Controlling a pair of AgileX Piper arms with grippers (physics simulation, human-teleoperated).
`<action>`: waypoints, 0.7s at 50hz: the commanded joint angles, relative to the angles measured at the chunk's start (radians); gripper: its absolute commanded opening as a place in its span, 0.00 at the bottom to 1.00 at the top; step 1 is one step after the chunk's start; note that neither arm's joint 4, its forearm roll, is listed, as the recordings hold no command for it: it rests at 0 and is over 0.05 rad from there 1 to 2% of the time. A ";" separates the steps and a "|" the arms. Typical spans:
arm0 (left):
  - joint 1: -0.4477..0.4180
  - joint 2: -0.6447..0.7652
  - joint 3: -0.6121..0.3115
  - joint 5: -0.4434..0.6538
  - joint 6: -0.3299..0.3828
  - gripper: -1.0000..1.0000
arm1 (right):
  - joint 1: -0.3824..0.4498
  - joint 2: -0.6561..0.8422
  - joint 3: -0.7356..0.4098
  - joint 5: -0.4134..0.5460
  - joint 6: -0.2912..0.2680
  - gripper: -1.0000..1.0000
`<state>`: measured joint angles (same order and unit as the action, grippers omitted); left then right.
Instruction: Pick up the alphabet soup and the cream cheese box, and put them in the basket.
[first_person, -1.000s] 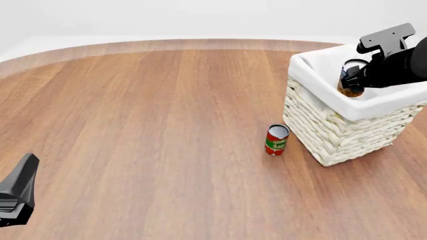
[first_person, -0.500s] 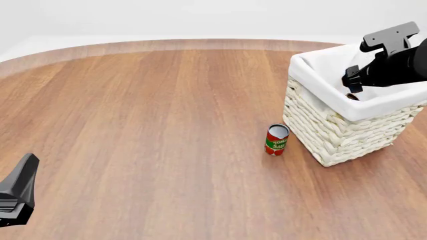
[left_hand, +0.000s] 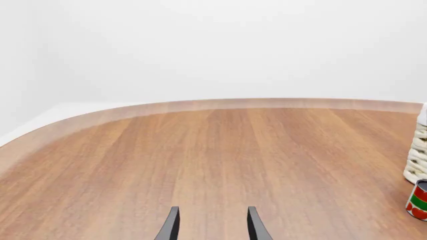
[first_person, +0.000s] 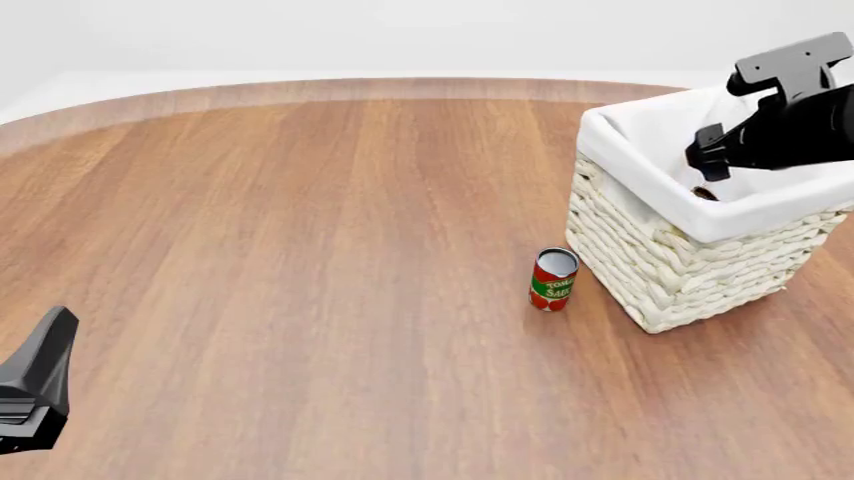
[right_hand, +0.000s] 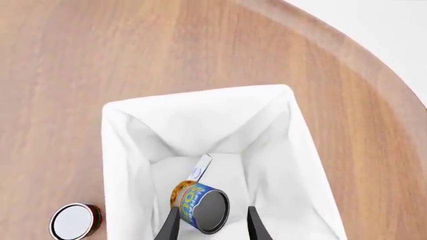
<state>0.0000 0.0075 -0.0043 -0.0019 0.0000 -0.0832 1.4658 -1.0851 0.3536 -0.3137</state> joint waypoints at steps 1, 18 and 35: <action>0.000 0.000 0.000 0.000 0.000 1.00 | 0.017 -0.066 0.023 0.028 0.015 1.00; 0.000 0.000 0.000 0.000 0.000 1.00 | 0.028 -0.171 0.020 0.093 0.030 1.00; 0.000 0.000 0.000 0.000 0.000 1.00 | 0.032 -0.294 0.029 0.165 0.050 1.00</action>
<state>0.0000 0.0075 -0.0043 -0.0019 0.0000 -0.0539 1.2401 -1.0614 0.4791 -0.2753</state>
